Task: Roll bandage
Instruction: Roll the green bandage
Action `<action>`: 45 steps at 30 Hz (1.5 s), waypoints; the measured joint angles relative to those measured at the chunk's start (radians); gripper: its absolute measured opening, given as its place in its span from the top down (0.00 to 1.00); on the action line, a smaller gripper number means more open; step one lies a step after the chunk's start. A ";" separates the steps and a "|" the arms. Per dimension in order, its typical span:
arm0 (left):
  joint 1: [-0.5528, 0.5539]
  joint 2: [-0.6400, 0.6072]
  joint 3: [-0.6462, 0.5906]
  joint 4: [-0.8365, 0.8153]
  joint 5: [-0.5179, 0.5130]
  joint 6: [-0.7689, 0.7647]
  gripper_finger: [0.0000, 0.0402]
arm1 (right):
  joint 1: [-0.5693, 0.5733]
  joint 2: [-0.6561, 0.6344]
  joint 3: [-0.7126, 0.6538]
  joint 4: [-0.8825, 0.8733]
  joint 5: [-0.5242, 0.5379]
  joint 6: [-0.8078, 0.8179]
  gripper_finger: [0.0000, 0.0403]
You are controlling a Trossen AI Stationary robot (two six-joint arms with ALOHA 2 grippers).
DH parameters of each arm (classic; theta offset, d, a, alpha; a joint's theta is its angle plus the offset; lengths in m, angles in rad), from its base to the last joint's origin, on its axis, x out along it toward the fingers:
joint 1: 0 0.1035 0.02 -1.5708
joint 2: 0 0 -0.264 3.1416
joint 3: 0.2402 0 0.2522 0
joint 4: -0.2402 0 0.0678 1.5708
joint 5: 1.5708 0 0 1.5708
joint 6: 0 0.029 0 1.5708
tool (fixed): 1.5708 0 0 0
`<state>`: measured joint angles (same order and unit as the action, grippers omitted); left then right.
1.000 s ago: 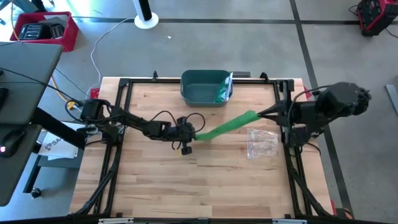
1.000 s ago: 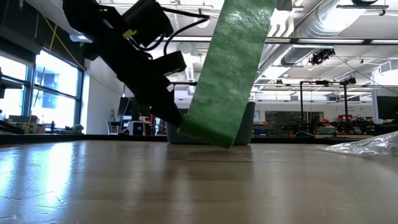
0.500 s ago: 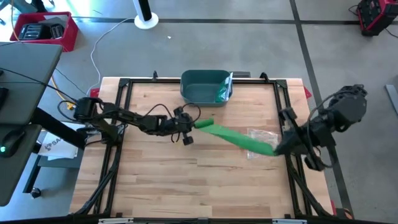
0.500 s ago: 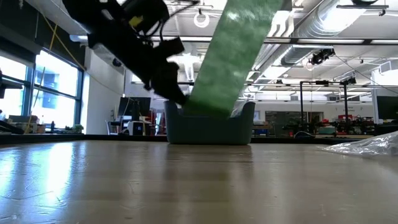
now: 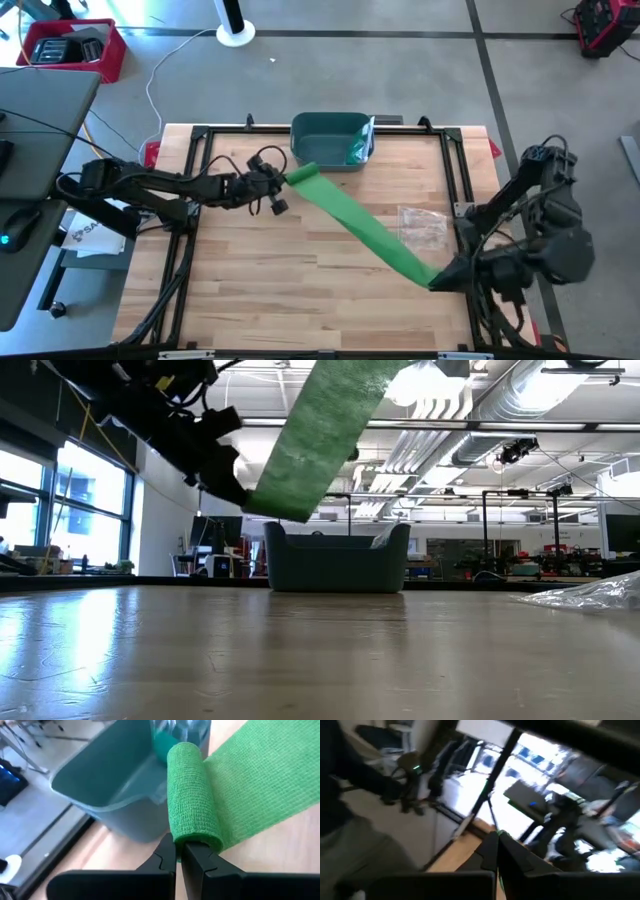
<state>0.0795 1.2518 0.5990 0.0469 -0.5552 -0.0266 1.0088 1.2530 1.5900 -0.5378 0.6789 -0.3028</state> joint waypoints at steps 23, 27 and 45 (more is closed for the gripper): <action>-0.062 0.667 0.370 0.248 0.246 -0.005 1.00 | -0.205 -0.003 0.543 -0.050 0.177 -0.303 1.00; -0.031 0.665 0.370 0.247 0.304 -0.005 1.00 | -0.205 -0.002 0.573 -0.120 0.185 -0.266 1.00; -0.059 0.665 0.377 0.428 0.855 -0.011 1.00 | -0.531 0.014 0.575 0.399 0.422 -0.878 1.00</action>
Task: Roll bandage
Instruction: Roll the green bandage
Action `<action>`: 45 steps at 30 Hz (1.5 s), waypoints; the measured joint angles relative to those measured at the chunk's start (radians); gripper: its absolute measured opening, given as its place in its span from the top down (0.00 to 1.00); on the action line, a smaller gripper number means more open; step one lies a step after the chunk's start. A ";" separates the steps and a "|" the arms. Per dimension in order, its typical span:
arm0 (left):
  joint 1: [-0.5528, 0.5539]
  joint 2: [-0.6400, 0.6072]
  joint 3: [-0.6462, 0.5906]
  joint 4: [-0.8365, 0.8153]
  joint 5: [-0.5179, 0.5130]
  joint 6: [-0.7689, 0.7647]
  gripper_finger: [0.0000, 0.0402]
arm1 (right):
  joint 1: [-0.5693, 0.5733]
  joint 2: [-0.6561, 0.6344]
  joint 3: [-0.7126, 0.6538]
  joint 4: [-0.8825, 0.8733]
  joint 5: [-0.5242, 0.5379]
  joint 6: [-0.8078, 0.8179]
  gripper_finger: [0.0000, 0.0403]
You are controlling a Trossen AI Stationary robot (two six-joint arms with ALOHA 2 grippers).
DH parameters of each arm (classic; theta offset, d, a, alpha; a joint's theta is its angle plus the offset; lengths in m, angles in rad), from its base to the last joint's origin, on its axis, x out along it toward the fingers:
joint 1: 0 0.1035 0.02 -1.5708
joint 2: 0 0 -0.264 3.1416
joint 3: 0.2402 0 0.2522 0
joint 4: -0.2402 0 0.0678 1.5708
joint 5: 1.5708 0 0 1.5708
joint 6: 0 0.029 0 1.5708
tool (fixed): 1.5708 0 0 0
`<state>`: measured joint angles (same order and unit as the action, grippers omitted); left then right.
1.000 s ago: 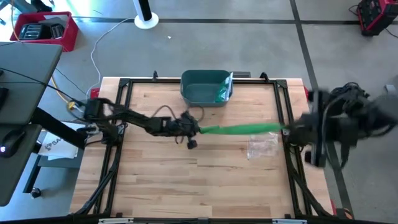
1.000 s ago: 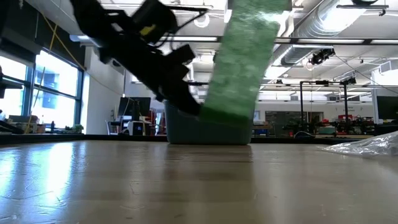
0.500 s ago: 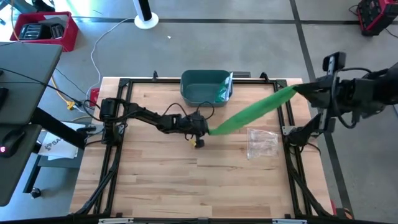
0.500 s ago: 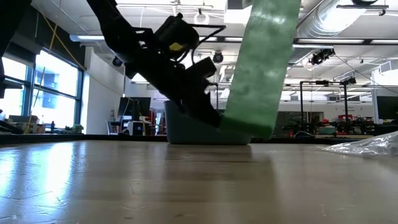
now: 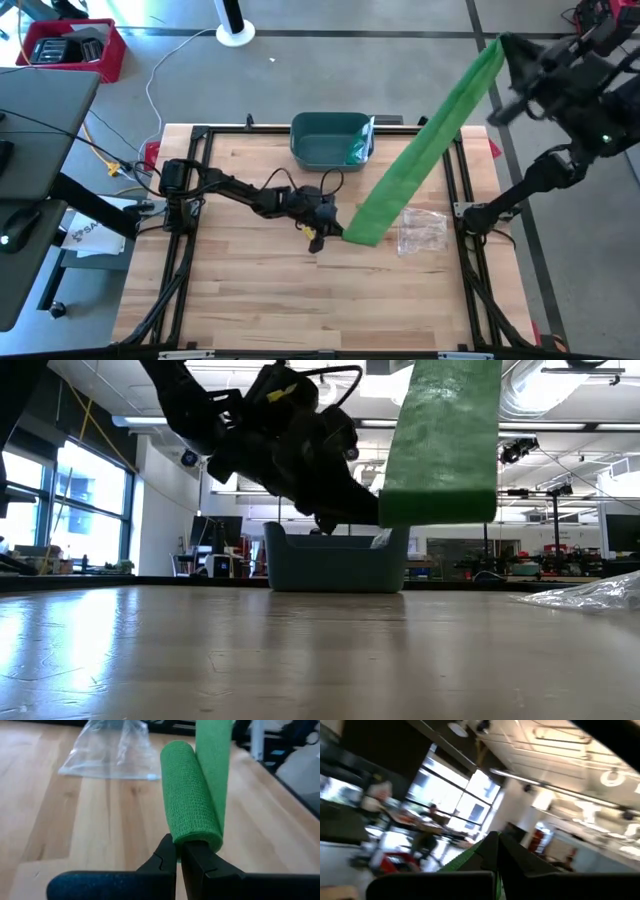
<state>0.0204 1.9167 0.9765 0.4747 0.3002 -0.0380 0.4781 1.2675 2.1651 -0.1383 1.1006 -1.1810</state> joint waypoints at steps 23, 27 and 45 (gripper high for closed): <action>0.166 0.000 0.217 -0.245 -0.283 -0.056 1.00 | -0.117 0.054 -0.001 -0.634 -0.963 0.530 1.00; 0.204 0.000 0.217 -0.234 -0.275 -0.056 1.00 | -0.079 0.052 0.000 -0.647 -1.363 0.637 1.00; 0.269 -0.020 0.218 -0.079 -0.353 -0.156 1.00 | 0.326 0.094 -0.262 -0.603 -1.328 0.689 1.00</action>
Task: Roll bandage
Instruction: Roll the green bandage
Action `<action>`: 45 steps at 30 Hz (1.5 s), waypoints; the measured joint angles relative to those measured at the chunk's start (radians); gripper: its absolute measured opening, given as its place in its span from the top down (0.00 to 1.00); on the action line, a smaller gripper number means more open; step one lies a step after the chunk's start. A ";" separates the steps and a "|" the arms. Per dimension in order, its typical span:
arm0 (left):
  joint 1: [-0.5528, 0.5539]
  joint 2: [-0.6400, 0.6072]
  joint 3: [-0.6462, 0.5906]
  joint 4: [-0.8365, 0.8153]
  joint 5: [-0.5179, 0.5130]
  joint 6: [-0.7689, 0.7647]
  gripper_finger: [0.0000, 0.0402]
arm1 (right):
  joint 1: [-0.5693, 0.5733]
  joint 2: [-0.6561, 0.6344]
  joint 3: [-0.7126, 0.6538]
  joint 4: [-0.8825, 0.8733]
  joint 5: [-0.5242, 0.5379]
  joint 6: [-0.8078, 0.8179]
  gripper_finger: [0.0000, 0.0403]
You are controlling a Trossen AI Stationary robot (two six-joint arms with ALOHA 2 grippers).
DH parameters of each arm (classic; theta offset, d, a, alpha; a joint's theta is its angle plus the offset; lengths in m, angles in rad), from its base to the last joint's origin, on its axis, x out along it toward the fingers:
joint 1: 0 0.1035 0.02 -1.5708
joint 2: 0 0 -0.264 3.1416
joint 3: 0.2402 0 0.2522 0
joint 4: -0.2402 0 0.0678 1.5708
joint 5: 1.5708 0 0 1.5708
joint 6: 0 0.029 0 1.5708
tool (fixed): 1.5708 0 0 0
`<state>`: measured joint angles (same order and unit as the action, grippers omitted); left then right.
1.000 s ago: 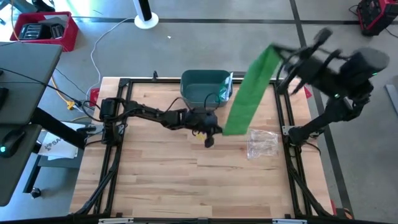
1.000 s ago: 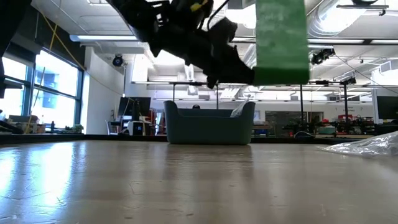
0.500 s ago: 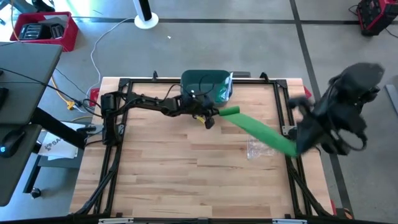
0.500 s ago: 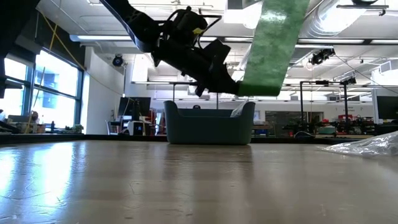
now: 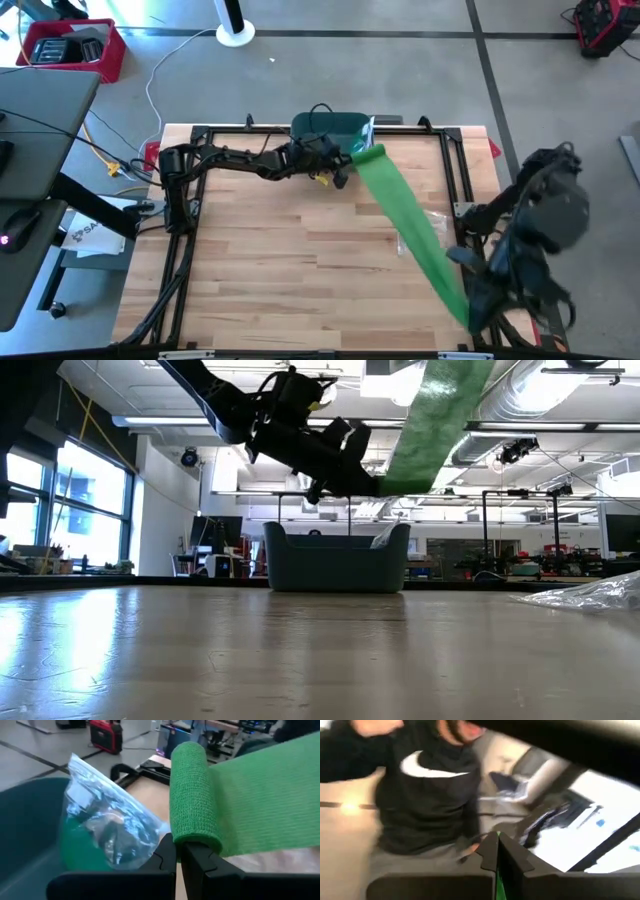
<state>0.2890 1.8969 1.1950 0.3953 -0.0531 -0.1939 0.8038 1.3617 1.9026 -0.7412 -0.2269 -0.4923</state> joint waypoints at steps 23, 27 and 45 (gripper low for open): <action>-0.177 0.207 0.193 -0.061 0.336 0.093 1.00 | -0.326 -0.036 0.253 0.445 0.900 -0.273 1.00; -0.215 0.260 0.302 -0.185 0.425 0.151 1.00 | -0.503 -0.037 0.353 0.333 0.959 -0.254 1.00; -0.363 0.138 0.426 -0.132 0.727 0.378 1.00 | -0.946 -0.063 0.383 -0.673 0.837 0.417 1.00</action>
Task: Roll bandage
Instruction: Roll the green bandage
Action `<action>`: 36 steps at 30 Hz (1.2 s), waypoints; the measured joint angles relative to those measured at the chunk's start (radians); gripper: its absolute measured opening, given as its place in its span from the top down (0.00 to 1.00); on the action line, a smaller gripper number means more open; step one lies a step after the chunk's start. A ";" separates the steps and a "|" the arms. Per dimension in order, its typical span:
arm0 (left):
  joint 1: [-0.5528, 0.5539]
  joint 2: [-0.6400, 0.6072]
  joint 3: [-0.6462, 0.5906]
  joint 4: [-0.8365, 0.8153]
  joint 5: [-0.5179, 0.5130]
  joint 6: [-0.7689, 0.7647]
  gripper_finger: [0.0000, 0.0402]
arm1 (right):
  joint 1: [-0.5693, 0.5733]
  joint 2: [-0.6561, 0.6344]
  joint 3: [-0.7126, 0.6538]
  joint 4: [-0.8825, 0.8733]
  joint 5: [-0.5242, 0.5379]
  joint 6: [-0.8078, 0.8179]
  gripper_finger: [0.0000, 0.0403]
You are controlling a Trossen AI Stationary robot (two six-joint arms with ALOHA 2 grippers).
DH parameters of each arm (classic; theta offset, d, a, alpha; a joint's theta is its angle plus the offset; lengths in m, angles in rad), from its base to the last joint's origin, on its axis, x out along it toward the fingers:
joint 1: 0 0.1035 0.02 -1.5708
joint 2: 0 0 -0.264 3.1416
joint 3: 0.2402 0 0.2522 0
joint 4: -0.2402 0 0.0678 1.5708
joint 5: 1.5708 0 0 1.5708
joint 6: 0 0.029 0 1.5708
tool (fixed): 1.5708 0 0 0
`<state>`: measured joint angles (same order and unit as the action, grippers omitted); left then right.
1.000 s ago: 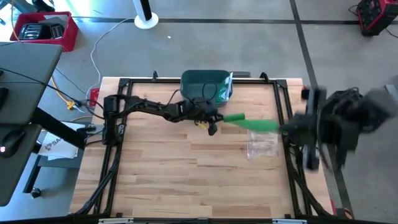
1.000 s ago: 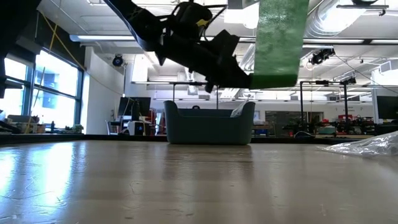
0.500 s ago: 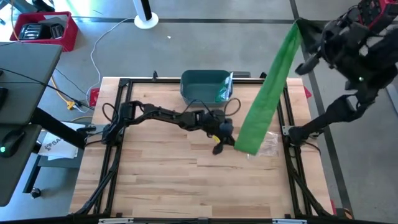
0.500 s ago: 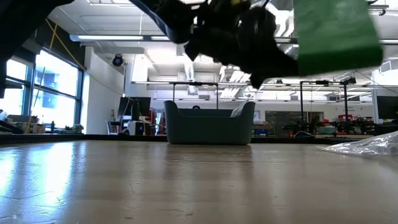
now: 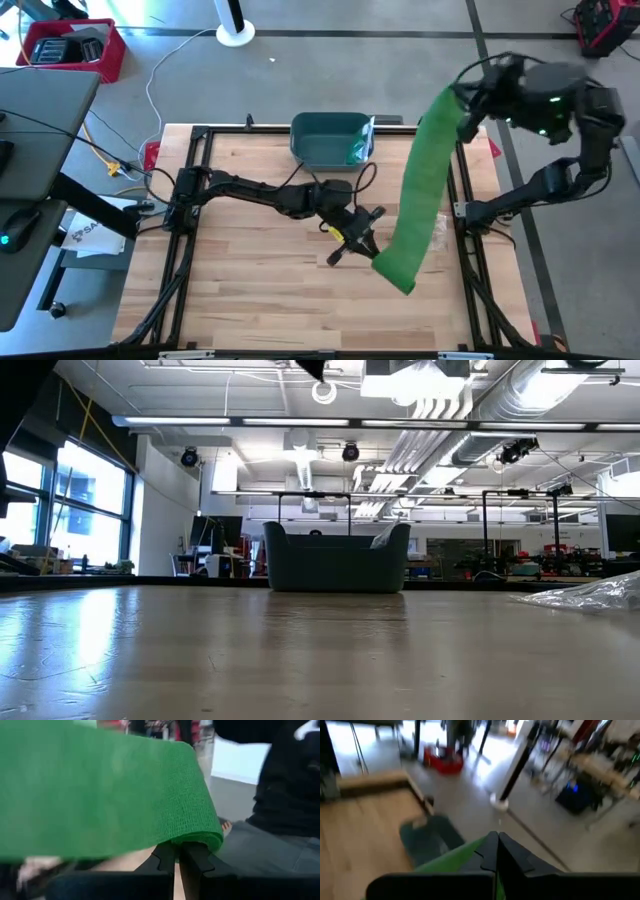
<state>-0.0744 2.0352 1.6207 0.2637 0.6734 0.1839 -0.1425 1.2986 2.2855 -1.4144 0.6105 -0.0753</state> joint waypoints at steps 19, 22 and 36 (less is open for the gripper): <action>-0.115 -0.314 -0.005 -0.244 -0.614 0.229 1.00 | -0.027 -0.300 -0.939 0.259 -0.310 0.129 1.00; -0.128 -0.346 -0.005 -0.284 -0.765 0.246 1.00 | -0.027 -0.347 -1.116 0.362 -0.359 0.159 1.00; -0.136 -0.527 -0.225 -0.151 -1.083 0.281 1.00 | 0.090 -0.367 -1.719 0.999 -0.637 0.331 1.00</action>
<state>-0.2104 1.5086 1.3957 0.1131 -0.4095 0.4648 -0.0527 0.9314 0.5666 -0.4158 -0.0263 0.2552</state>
